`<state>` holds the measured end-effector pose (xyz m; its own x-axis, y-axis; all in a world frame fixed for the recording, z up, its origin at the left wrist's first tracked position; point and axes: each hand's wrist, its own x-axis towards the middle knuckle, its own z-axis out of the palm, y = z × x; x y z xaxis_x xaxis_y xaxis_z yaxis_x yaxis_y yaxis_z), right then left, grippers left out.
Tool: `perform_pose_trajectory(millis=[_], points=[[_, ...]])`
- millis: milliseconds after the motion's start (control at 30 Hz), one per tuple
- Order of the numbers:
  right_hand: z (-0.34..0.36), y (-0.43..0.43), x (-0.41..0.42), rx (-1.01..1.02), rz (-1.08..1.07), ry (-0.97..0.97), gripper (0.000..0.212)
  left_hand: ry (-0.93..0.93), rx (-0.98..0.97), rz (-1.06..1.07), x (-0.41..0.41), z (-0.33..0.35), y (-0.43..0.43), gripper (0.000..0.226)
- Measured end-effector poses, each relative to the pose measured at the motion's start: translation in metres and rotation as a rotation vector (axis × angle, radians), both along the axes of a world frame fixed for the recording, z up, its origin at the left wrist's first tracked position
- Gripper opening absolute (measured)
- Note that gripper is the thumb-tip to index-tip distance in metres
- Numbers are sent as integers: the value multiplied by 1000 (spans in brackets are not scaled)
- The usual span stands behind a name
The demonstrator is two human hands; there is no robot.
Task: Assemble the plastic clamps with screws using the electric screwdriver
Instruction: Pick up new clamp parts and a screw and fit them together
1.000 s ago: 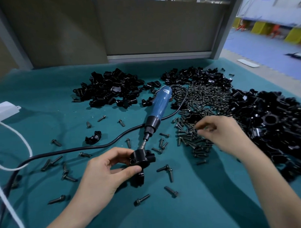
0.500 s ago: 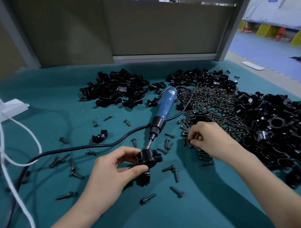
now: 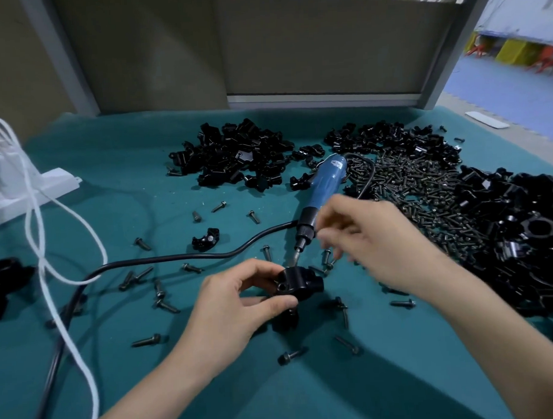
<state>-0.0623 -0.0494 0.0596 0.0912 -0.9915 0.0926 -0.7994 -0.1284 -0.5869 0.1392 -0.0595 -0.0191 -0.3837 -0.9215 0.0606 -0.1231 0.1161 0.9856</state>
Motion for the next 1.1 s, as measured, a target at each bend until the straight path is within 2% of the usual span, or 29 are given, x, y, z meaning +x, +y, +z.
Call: perform_pose_trajectory(millis=[67,167,367,467,533,600,667,733,833,1000,1067,1100], points=[[9,6,19,35,160,-14,16,-28,-52,5,0,0,-2,29],[13,9,32,63,286,79,8,-84,-145,-5,0,2,-2,24],[21,7,49,23,372,355,7,-116,-198,10,-1,1,-3,21],[23,8,64,24,452,585,24,-132,-190,51,-1,-2,-3,20],[24,8,70,27,487,659,24,-129,-189,70,-2,-3,-3,16],[26,6,70,65,485,632,14,-120,-208,71,-2,-3,-3,20],[29,5,66,112,445,540,17,-94,-245,65,-1,1,-3,27],[30,5,59,119,400,461,18,-72,-253,31,-2,3,-1,17],[25,7,53,80,336,350,4,-113,-277,5,0,5,0,19],[12,9,50,22,291,289,18,-168,-295,19,-1,7,0,28],[14,8,37,-25,230,162,22,-162,-274,32,-1,6,0,30],[16,5,24,-74,145,69,16,-122,-221,25,0,6,0,26]])
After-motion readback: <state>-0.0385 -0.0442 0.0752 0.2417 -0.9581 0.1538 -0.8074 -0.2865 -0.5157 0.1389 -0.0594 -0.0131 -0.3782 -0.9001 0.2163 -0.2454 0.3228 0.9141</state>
